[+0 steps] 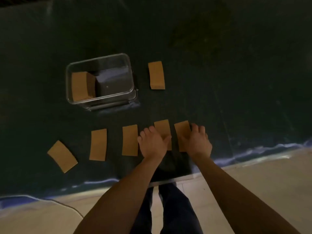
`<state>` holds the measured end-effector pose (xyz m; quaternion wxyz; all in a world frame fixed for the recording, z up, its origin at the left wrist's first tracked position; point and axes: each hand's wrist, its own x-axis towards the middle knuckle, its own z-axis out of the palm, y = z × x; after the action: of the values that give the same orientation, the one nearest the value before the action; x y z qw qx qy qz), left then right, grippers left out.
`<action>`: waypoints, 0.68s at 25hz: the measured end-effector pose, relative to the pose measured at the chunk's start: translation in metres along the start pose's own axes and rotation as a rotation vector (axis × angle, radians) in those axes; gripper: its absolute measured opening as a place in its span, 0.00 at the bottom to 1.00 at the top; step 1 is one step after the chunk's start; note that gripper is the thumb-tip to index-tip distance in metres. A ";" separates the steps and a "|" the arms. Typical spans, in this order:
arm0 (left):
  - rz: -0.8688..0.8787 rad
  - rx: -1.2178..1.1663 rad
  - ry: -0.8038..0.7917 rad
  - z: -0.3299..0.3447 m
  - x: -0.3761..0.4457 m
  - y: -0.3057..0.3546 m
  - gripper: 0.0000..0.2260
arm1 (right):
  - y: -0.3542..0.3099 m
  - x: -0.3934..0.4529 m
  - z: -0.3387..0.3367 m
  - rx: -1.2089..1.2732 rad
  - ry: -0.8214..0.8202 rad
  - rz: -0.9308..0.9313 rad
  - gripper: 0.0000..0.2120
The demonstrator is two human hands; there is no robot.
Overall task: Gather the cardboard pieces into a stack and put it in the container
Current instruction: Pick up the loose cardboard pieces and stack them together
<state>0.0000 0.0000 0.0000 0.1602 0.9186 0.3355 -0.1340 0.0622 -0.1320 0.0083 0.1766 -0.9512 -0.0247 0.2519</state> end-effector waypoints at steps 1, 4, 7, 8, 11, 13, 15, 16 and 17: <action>-0.033 -0.009 0.005 0.000 0.002 0.003 0.29 | -0.004 0.002 0.002 -0.010 0.006 0.026 0.31; -0.075 -0.040 0.038 0.006 0.006 0.010 0.29 | -0.009 0.008 0.005 0.020 0.015 0.094 0.33; -0.120 -0.115 0.009 0.006 0.008 0.015 0.28 | -0.007 0.017 0.005 0.156 -0.035 0.129 0.30; -0.130 -0.140 0.009 0.007 0.011 0.014 0.27 | -0.007 0.019 0.004 0.165 -0.069 0.116 0.27; -0.151 -0.251 -0.073 0.007 0.018 0.008 0.18 | -0.008 0.021 0.005 0.221 -0.137 0.074 0.14; -0.185 -0.404 -0.150 0.004 0.024 0.003 0.10 | -0.006 0.019 0.001 0.377 -0.141 0.064 0.06; -0.238 -0.542 -0.226 -0.005 0.028 -0.004 0.07 | -0.004 0.017 -0.005 0.557 -0.166 0.060 0.04; -0.272 -0.620 -0.255 -0.012 0.028 -0.007 0.07 | -0.005 0.016 -0.008 0.641 -0.183 0.064 0.06; -0.317 -0.726 -0.275 -0.019 0.027 -0.011 0.07 | -0.007 0.014 -0.010 0.730 -0.207 0.076 0.09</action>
<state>0.0155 0.0309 0.0053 0.4941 0.7130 0.4737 -0.1517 0.0794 -0.1266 0.0122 0.4911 -0.7952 0.0843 0.3455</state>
